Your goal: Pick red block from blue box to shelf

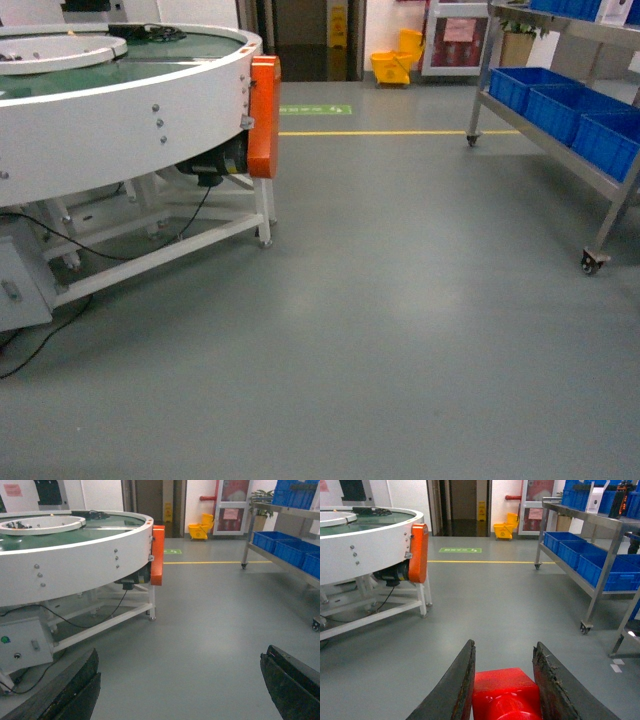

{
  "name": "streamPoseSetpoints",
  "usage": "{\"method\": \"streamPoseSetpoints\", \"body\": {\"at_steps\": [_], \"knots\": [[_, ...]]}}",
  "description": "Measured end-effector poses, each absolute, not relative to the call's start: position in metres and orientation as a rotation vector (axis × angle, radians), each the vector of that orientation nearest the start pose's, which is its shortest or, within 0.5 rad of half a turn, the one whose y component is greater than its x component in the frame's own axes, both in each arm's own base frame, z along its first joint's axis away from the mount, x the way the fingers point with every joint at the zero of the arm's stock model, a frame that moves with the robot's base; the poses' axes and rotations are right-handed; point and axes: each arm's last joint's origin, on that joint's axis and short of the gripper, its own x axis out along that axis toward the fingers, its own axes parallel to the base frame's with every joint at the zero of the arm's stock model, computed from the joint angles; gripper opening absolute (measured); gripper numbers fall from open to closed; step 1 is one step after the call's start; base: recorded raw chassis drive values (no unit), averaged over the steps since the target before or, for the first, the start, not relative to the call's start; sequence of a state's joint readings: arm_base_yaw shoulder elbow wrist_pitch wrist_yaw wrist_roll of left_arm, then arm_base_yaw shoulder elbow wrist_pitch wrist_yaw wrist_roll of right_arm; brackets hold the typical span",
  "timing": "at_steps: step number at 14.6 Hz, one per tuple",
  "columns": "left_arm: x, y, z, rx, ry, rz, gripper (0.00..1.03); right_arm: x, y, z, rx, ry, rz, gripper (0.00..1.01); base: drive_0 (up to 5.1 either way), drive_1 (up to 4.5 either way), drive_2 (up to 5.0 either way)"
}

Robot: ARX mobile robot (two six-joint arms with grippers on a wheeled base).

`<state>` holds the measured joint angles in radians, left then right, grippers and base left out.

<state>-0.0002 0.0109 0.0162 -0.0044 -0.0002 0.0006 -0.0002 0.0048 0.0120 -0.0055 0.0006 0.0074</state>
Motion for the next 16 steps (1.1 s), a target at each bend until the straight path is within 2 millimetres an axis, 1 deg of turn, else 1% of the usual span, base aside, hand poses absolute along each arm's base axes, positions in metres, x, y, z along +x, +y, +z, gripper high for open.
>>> {"method": "streamPoseSetpoints", "body": {"at_steps": [16], "knots": [[0.0974,0.0000,0.1677,0.001,0.000,0.000,0.98,0.0973,0.0000,0.1669,0.007,-0.004,-0.001,0.28,0.0,4.29,-4.2]]}}
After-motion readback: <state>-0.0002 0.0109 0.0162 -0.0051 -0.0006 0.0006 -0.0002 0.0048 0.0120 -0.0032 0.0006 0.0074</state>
